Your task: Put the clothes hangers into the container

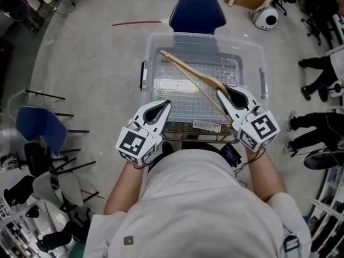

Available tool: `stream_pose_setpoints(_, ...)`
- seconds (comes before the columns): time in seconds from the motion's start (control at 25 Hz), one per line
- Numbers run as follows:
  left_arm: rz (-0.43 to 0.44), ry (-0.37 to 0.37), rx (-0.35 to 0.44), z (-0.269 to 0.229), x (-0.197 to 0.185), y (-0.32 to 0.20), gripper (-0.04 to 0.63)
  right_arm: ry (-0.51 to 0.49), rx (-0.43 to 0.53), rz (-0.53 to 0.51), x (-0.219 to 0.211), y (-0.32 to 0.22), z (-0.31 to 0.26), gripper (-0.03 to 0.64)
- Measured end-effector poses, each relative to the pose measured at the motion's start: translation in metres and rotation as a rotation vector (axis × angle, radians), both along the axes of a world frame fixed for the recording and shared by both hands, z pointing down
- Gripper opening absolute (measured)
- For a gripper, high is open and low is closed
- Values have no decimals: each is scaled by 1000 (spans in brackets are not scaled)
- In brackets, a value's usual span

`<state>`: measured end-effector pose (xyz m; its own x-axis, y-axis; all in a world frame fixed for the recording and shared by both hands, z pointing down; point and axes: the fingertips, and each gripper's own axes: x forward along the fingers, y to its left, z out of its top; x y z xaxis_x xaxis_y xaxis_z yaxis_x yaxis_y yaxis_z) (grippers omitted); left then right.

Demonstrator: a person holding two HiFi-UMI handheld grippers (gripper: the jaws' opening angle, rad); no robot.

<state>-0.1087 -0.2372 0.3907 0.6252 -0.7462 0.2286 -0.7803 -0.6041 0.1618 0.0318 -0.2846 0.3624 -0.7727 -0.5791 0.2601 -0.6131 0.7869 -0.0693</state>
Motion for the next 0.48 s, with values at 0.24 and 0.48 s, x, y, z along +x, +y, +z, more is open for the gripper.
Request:
stream_pose_setpoints(0.24, -57, -34, -60, 35, -4, -40, 17, 33, -52, -69, -8, -48, 41, 67)
stream_pose_setpoints(0.48, -89, -32, -133, 66, 4, -68, 17, 83, -98, -133, -3, -86, 83, 67)
